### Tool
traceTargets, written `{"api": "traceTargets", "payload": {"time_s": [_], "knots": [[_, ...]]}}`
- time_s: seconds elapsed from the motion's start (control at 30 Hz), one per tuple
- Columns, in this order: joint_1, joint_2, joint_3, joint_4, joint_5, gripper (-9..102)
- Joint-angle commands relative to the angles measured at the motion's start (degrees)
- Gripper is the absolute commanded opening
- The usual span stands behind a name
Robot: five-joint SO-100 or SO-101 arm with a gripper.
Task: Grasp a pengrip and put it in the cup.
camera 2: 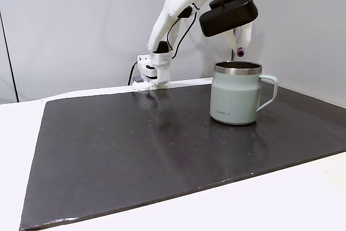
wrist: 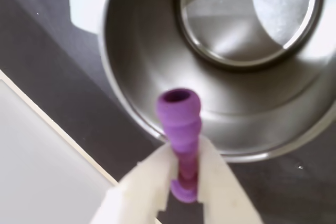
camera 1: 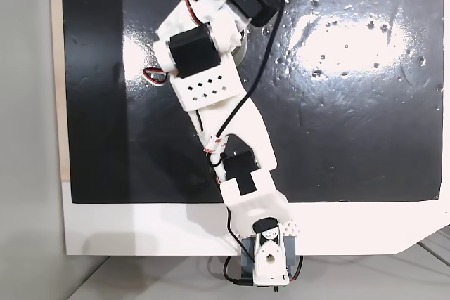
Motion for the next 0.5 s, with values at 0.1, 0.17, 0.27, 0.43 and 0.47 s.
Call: {"api": "traceTargets", "payload": {"time_s": [0.1, 0.17, 0.27, 0.43, 0.47], "knots": [[0.0, 6.8, 1.3, 0.5, -0.9, 33], [0.2, 6.9, 1.3, 0.5, -0.9, 33], [0.4, 7.0, 1.3, 0.5, -1.0, 33], [0.5, 7.3, 1.9, 0.5, -1.5, 33], [0.7, 7.3, 1.9, 0.5, -1.5, 33]]}}
